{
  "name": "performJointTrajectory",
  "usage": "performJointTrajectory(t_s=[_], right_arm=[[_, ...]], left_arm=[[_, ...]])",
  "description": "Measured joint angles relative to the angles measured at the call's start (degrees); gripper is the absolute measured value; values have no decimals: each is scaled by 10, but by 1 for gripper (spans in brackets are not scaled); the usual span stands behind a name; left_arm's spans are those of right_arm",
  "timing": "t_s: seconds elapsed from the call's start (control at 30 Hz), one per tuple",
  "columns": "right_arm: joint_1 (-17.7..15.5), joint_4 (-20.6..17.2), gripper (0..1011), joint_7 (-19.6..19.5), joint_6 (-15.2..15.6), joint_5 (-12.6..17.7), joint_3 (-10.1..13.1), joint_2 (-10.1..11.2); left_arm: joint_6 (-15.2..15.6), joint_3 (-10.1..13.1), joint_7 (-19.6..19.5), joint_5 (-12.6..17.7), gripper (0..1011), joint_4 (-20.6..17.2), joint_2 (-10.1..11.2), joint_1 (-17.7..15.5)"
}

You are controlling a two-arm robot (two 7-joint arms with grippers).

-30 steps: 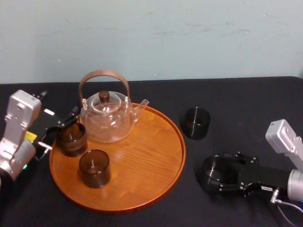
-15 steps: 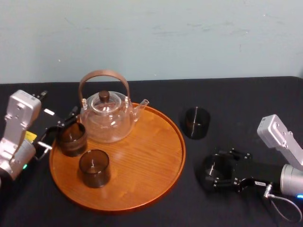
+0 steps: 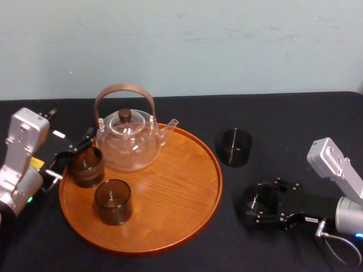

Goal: Pick up the glass from the table and place it on the tray.

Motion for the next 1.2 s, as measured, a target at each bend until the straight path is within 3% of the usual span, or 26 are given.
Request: performJointTrajectory(t_s=[0.13, 0.83, 1.2], right_arm=[[0, 0, 905, 0, 0, 1, 0, 0], [0, -4, 905, 6, -4, 14, 8, 6], [41, -2, 905, 20, -17, 22, 6, 0]], left_arm=[[0, 0, 0, 0, 1001, 0, 0, 0], [0, 0, 0, 0, 1001, 0, 0, 0], [0, 0, 0, 0, 1001, 0, 0, 0]])
